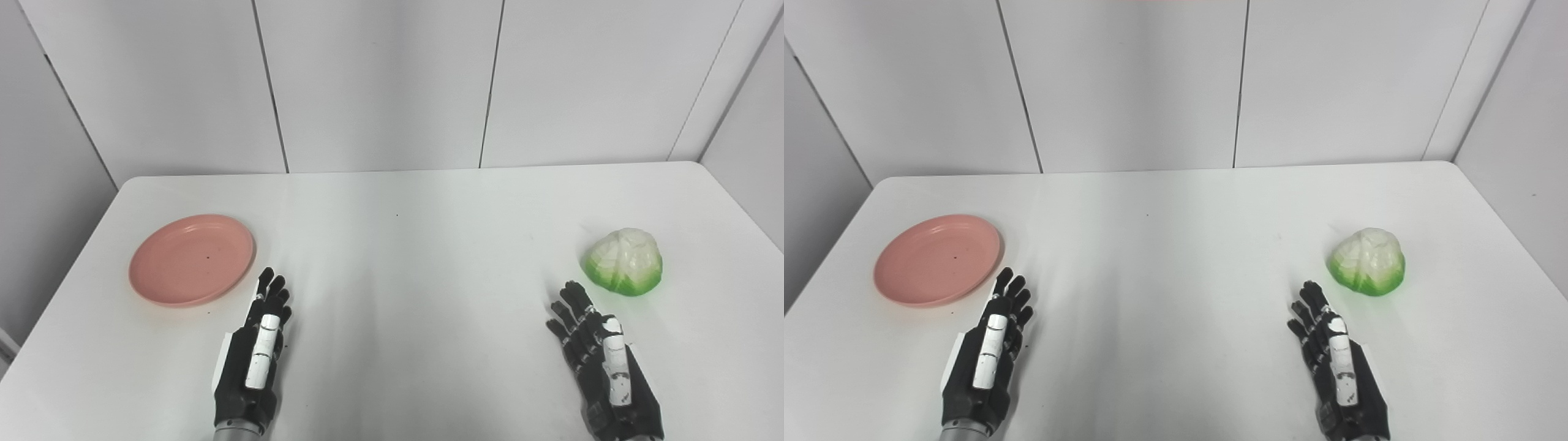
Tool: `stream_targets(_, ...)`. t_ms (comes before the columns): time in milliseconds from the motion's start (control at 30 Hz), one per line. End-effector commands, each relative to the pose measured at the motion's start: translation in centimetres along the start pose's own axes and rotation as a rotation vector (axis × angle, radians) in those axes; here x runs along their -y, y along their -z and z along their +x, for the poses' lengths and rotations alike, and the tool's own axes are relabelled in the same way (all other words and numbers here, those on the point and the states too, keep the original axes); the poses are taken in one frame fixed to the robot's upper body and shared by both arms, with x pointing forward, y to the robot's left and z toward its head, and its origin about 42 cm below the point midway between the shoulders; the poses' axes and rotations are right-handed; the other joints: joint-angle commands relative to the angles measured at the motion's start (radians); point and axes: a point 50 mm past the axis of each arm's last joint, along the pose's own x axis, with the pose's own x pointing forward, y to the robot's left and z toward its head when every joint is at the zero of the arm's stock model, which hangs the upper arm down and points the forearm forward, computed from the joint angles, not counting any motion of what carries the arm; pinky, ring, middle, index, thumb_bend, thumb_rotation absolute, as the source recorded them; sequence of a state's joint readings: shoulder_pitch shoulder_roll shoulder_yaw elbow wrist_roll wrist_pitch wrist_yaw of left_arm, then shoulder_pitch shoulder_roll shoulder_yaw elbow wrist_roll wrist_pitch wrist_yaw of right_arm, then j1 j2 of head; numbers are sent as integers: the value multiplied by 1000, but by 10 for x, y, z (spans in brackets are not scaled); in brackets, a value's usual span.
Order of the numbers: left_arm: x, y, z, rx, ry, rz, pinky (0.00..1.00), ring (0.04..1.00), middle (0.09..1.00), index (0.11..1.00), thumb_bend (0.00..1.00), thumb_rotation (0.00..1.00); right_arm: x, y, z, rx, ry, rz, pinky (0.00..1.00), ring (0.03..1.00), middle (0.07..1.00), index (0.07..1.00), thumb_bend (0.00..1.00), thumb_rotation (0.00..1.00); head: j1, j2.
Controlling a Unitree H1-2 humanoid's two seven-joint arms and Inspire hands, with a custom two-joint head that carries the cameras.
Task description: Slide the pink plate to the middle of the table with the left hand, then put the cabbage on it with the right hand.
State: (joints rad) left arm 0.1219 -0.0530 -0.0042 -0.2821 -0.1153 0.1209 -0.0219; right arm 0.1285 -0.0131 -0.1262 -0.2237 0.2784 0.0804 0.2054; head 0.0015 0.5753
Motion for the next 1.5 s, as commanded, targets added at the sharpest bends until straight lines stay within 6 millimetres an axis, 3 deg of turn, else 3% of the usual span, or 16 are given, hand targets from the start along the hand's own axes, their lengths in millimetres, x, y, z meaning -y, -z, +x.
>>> stream_targets(0,-6,4,-14,24,-31,1,1000,983,978,987,798,821,13,9,-15,-28,6,-14,962,958,969,937,896,943,10,-8)
stream_targets(200,-7,-1,-9,86,-64,-9,1000,971,972,988,808,837,24,21,-14,-34,0,-1,975,968,976,945,879,950,40,-51)
stream_targets(333,-12,-15,-3,143,-68,-15,999,973,963,976,794,853,32,29,-16,-38,-2,12,963,960,968,950,863,955,57,-81)
stream_targets(567,-20,-42,11,248,-71,24,876,909,907,938,785,839,39,35,-18,-56,13,34,951,954,963,946,883,952,94,-110)
stream_targets(767,-32,-60,30,307,-89,48,926,910,900,933,812,806,44,41,-18,-61,10,30,979,966,974,954,879,975,122,-133)
stream_targets(1000,-62,-97,69,392,-76,94,953,927,917,917,837,827,45,48,-16,-68,1,19,989,970,976,942,878,996,134,-146)
stream_targets(1233,-96,-139,116,459,-129,157,898,875,886,906,881,842,44,54,-13,-75,3,26,995,967,968,950,872,999,150,-176)
stream_targets(1467,-126,-162,159,511,-203,237,855,877,877,880,873,834,44,59,-10,-79,-4,18,980,960,965,948,846,1000,150,-194)
